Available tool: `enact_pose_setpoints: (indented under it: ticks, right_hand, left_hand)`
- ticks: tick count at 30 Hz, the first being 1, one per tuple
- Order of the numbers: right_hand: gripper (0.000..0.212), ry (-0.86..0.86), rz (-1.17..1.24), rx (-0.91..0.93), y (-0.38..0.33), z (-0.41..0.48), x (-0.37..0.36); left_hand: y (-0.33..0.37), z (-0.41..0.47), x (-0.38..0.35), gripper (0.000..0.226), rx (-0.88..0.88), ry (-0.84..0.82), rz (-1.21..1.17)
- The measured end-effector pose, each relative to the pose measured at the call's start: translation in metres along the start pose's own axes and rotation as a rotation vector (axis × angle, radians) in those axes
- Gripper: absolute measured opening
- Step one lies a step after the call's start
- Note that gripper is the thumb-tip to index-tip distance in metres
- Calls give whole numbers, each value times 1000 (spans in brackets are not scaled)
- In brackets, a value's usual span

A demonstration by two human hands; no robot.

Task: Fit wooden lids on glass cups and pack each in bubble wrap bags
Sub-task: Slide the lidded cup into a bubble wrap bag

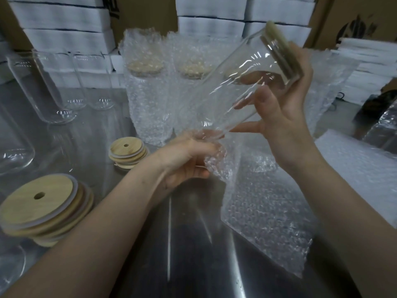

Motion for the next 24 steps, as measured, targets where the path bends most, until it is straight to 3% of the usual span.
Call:
enact_pose_setpoints:
  ticks: [3,9,24]
  right_hand:
    - [86,-24,32,49,3,1,-5]
    - [100,33,112,32,9,3,-2]
    - [75,117,-45,28,9,1,20]
  left_hand:
    - [0,-2,0,69,12,-61,11]
    - [-1,1,-4,71,-28,-145,-72]
    - [-4,6,11,62,-50,3,-179]
Point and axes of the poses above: each hand's wrist, its own z-axis towards the middle knuckle, its own x-axis out of the back of the hand, y = z × x, the point moved 2 cm from there along z, towards the middle knuckle, and after that the axes turned 15 degrees about -y, right-handed, at the moved point
